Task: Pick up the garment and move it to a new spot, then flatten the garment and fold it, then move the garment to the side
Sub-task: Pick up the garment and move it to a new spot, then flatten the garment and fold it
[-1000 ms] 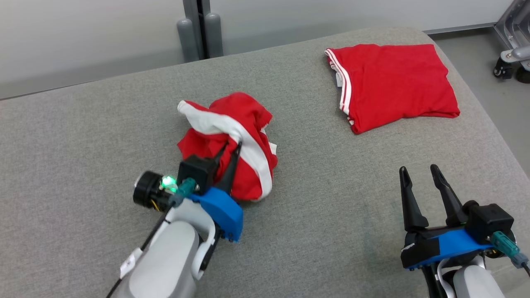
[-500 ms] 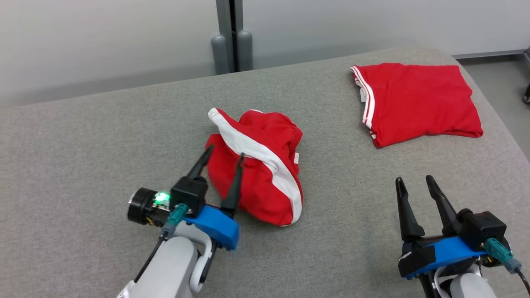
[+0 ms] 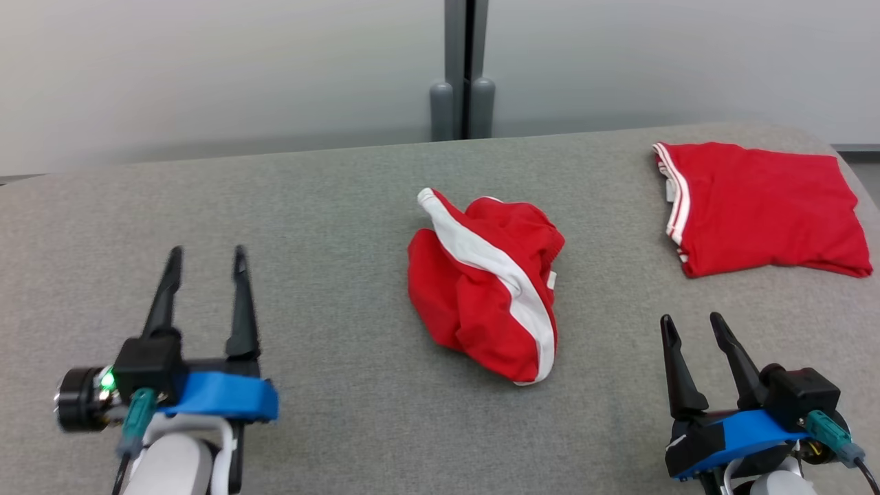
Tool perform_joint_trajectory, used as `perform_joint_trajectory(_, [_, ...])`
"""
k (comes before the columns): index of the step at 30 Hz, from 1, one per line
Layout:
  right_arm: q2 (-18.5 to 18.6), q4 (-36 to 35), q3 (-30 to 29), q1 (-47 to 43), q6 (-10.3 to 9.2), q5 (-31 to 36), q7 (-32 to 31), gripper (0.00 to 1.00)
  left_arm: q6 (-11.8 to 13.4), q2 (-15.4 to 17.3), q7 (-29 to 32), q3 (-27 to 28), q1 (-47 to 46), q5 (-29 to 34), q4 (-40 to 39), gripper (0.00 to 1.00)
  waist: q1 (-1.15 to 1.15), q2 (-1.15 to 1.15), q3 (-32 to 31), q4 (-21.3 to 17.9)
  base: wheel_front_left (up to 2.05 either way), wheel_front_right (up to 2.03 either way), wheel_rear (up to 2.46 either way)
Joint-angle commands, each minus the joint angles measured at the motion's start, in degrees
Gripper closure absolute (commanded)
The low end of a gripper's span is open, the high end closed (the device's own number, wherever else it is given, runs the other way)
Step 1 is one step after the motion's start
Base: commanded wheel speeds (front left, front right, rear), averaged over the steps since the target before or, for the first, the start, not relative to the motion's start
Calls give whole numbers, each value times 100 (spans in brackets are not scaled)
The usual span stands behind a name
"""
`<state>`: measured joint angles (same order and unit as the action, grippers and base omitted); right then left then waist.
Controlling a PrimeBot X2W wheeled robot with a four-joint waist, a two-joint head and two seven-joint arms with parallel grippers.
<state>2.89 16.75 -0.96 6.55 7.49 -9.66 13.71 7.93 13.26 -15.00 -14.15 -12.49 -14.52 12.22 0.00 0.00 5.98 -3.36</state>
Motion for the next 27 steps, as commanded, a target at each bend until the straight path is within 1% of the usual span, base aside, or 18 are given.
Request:
perform_joint_trajectory(1, [6, 15, -18, -74, 1, -7, 19, 0, 42, 28, -22, 91, 151, 26, -102, 0, 0, 0, -14, 50, 0, 0, 0])
perform_joint_trajectory(4, [5, 38, -24, -124, 1, 3, 19, 0, 110, 39, -21, 357, 511, 92, -373, 0, 0, 0, -83, 171, 0, 0, 0])
perform_joint_trajectory(7, [7, 49, -51, -156, 1, -8, 15, 0, 95, -3, -19, 519, 861, 137, -519, 0, 0, 0, -160, 270, 0, 0, 0])
perform_joint_trajectory(13, [5, 57, -23, -309, 1, -17, -23, 0, 83, -147, -19, 741, 1446, 162, -520, 0, 0, 0, -337, 369, 0, 0, 0])
perform_joint_trajectory(21, [4, -5, 13, -549, 1, -72, -94, 0, -32, -342, -19, 916, 1729, 224, -457, 0, 0, 0, -489, 438, 0, 0, 0])
perform_joint_trajectory(27, [3, -36, 30, -641, 1, -99, -138, 0, -125, -421, -19, 1001, 1764, 314, -409, 0, 0, 0, -545, 459, 0, 0, 0])
